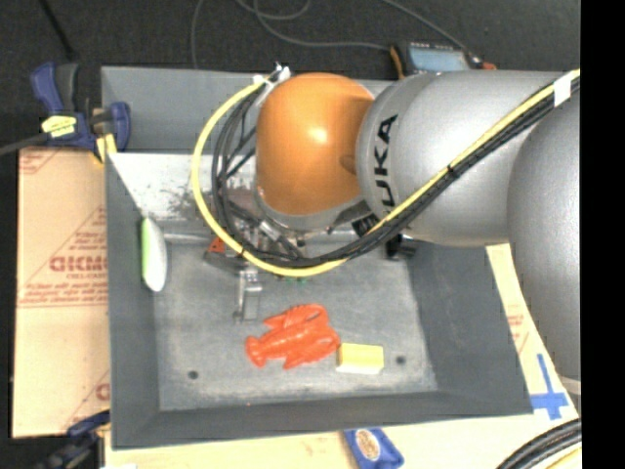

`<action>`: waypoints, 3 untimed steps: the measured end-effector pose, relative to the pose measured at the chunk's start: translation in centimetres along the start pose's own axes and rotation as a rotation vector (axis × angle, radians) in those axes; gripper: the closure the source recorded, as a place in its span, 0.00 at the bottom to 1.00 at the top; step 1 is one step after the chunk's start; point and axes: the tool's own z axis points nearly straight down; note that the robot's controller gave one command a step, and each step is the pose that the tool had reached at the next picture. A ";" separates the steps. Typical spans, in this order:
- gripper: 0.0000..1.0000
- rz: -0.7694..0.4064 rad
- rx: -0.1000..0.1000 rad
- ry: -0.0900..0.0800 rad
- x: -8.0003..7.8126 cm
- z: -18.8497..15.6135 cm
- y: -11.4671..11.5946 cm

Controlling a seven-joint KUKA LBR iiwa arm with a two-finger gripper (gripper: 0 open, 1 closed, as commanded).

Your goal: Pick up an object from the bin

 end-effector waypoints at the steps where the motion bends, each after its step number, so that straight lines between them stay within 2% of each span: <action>1: 0.00 0.004 -0.001 -0.008 -0.2 -0.5 -0.1; 2: 0.00 -0.254 -0.001 -0.013 2.0 3.1 -3.9; 3: 0.00 -0.449 0.003 -0.009 0.8 5.1 -8.2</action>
Offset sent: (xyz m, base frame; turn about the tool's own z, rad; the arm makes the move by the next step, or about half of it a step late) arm -0.0353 -0.0711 -0.0576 -0.4055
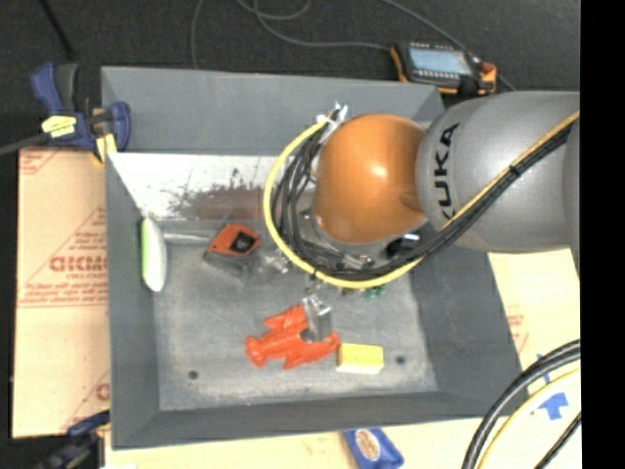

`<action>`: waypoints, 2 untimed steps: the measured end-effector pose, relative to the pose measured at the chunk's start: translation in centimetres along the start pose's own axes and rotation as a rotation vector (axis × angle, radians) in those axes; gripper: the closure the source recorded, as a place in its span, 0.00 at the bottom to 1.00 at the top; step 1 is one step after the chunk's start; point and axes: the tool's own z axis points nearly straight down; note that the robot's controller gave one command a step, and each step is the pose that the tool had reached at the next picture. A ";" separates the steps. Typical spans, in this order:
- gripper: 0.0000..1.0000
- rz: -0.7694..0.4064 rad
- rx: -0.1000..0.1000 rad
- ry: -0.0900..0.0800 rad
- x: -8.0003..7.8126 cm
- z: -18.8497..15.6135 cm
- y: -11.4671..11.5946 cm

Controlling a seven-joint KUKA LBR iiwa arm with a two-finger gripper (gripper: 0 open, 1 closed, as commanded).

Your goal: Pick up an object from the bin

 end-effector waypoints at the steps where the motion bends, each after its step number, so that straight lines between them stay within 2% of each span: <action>1: 0.00 0.019 -0.003 0.000 1.3 1.2 -0.4; 2: 0.00 -0.113 0.000 -0.004 0.9 8.4 -0.7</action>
Offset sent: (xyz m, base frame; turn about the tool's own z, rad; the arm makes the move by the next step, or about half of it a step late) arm -0.0065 -0.0098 -0.0901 -0.1168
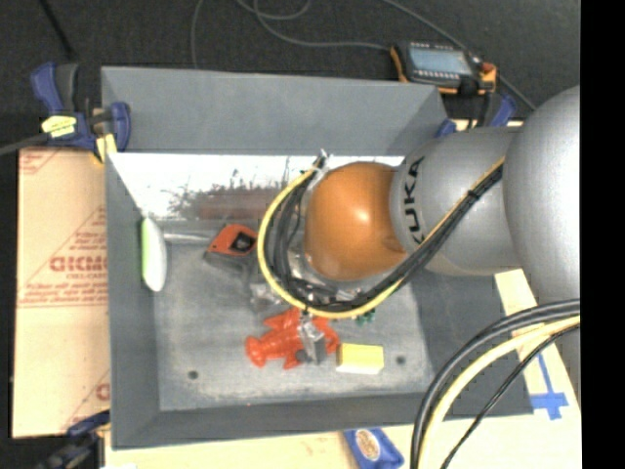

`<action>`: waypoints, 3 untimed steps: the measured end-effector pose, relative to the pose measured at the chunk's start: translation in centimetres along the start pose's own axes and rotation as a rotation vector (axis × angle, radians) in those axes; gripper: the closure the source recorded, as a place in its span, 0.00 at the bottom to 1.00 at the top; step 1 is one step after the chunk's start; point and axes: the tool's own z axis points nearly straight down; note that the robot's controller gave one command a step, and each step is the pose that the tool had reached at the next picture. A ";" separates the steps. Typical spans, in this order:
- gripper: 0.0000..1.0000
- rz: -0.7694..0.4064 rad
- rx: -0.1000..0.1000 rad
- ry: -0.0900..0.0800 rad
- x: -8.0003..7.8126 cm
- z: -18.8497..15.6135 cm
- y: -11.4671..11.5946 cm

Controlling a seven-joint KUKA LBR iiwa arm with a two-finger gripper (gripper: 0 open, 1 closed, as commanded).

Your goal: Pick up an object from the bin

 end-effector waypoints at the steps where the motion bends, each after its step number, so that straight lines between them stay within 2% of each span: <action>1: 1.00 0.080 -0.002 -0.005 0.3 0.5 0.3; 3: 1.00 0.095 -0.003 0.002 0.6 -0.2 0.4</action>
Offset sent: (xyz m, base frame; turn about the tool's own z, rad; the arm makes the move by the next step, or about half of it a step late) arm 0.0000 0.0000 0.0000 0.0000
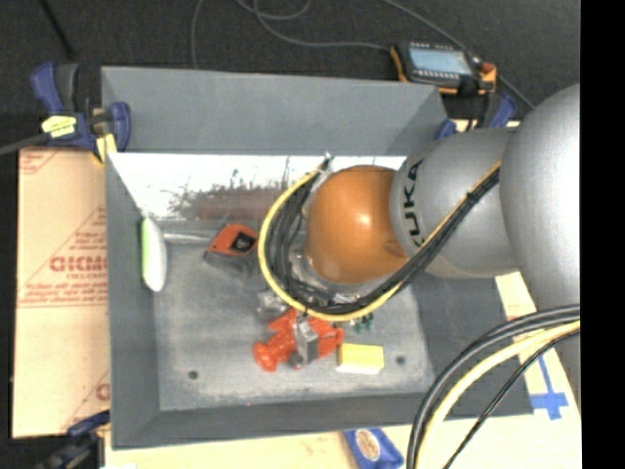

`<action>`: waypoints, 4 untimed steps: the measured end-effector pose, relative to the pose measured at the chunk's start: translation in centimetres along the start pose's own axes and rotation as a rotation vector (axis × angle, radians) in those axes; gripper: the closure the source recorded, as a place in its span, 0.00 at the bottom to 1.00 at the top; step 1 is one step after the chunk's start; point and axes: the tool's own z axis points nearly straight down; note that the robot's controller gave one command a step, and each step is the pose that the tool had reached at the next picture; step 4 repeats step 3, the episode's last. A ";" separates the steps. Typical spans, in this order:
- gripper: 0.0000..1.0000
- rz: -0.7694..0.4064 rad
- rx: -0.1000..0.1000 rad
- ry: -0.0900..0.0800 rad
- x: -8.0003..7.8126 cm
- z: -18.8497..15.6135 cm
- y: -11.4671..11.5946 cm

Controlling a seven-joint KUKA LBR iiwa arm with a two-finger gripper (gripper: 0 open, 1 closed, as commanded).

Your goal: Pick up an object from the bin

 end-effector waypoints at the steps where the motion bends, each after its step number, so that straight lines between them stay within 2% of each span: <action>1: 1.00 -0.001 -0.001 0.008 0.1 -1.5 0.0; 2: 1.00 0.001 0.002 0.001 0.0 -3.2 -0.1; 4: 1.00 0.001 0.003 -0.002 -0.1 -3.8 -0.1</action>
Offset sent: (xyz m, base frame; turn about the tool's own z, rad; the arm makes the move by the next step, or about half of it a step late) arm 0.0000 0.0000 0.0430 0.0000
